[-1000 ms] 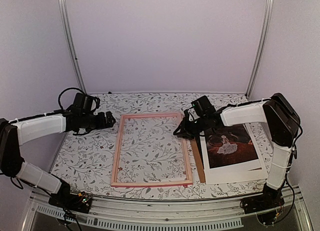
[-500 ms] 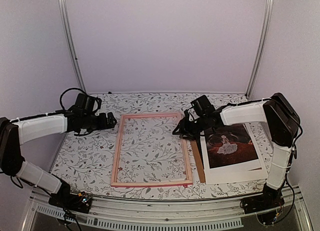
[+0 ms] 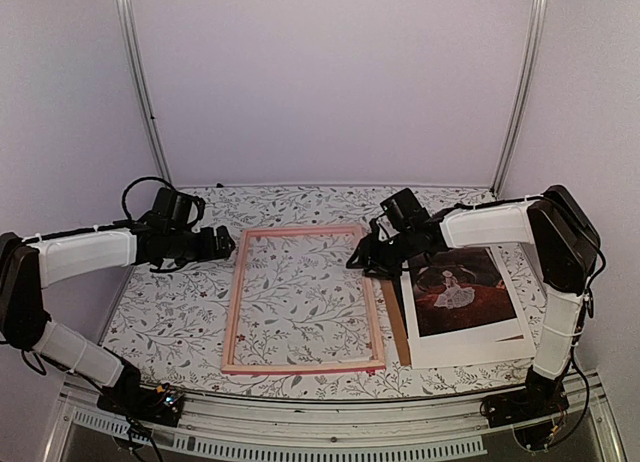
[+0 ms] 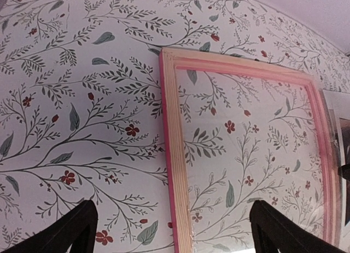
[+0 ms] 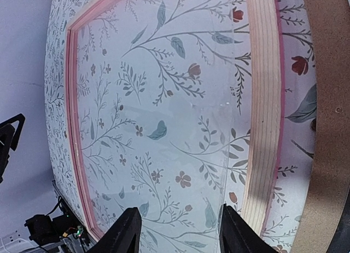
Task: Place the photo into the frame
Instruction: Place the glass panel at the frame body.
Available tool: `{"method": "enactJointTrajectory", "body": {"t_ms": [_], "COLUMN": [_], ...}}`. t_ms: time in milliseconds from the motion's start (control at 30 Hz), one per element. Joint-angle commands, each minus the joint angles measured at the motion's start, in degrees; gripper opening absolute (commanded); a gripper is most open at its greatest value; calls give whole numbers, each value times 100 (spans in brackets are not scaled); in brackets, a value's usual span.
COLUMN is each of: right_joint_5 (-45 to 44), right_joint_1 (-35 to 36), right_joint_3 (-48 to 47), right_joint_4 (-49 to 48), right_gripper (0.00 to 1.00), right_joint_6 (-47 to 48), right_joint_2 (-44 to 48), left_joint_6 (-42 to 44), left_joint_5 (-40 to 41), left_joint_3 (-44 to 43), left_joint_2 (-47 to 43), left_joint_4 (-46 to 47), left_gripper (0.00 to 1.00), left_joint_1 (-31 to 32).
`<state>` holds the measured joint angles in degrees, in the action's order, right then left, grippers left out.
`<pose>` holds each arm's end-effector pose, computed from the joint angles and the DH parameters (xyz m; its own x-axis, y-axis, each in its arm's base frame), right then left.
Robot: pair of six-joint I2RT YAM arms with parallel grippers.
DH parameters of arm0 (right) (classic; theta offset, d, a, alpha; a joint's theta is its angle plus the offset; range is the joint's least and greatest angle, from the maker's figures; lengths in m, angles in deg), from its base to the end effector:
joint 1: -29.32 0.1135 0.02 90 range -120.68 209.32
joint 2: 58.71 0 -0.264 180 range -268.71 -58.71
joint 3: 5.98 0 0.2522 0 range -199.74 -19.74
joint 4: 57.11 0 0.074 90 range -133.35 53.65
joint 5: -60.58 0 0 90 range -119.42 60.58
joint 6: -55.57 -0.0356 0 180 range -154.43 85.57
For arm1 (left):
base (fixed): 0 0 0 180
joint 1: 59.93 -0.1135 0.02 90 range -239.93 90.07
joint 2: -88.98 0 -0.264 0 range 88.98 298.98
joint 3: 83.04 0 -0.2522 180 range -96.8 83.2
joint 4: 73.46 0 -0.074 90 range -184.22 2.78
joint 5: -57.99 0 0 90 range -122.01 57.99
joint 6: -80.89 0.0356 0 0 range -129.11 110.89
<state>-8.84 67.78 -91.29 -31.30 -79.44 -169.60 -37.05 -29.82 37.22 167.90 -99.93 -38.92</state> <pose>0.3122 0.2639 0.1674 -0.9659 0.0784 -0.2469 -0.1004 0.7655 0.6355 0.2657 -0.1006 0.2114 -0.7459 -0.2151 -0.6304 -0.0183 0.9527 -0.3034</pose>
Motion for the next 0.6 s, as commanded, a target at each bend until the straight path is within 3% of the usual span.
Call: {"method": "enactJointTrajectory", "body": {"t_ms": [0, 567], "right_joint_5": [-185, -312], "right_joint_1": [-5, -5], "right_joint_3": [-204, -231], "right_joint_4": [118, 323], "right_gripper": [51, 52], "right_joint_6": [105, 211], "right_joint_2": [-60, -104], "left_joint_6": [-1, 21], "left_joint_5": [68, 97], "left_joint_3": [-49, -39], "left_joint_2": [54, 79], "left_joint_4": [109, 104], "left_gripper": [100, 100], "left_joint_1": [72, 105]}}
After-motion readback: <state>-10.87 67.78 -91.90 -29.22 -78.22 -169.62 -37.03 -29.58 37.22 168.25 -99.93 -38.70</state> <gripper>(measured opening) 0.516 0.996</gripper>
